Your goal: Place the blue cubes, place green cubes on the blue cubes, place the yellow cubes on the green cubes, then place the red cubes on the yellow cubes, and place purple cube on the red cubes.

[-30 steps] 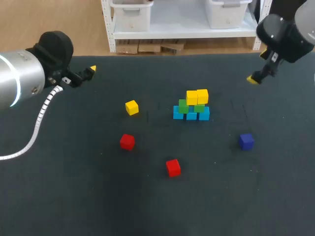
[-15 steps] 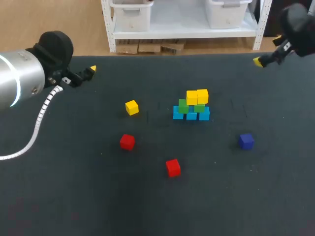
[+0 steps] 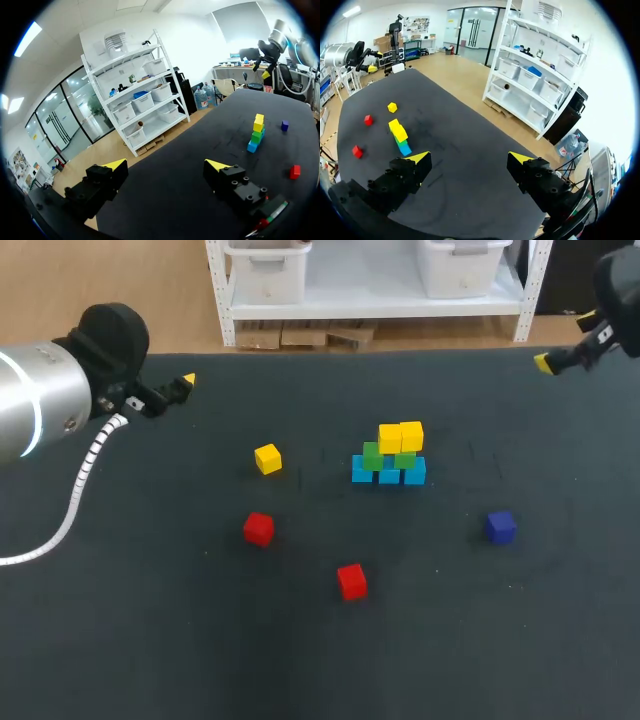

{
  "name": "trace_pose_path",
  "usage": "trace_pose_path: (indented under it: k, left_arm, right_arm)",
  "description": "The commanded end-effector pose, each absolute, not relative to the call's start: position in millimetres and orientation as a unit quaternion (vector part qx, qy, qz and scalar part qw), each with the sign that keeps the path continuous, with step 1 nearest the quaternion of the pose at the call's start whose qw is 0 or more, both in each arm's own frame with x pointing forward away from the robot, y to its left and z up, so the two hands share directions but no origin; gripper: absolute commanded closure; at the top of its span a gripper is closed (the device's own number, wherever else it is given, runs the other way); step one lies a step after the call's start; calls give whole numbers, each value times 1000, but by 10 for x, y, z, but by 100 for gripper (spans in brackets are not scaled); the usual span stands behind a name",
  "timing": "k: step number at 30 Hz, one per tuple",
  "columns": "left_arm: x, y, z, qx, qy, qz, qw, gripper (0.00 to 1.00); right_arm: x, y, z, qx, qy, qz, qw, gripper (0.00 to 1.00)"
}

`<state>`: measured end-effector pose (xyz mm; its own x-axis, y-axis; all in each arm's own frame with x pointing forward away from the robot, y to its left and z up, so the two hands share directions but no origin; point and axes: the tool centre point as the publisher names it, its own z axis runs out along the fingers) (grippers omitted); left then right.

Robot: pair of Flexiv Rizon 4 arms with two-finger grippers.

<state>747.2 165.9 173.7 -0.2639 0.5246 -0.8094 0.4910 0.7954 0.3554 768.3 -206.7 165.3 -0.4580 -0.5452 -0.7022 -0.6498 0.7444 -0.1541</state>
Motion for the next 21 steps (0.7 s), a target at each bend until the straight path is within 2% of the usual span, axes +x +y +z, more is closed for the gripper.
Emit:
trace_pose_path:
  k: [1, 21]
  left_arm:
    - [7472, 1653, 1731, 319, 794, 18, 517, 0]
    - [7472, 1653, 1731, 319, 794, 18, 517, 0]
  right_arm:
    - [7564, -2063, 1693, -338, 852, 36, 398, 0]
    - [7561, -2048, 1683, -340, 852, 43, 397, 0]
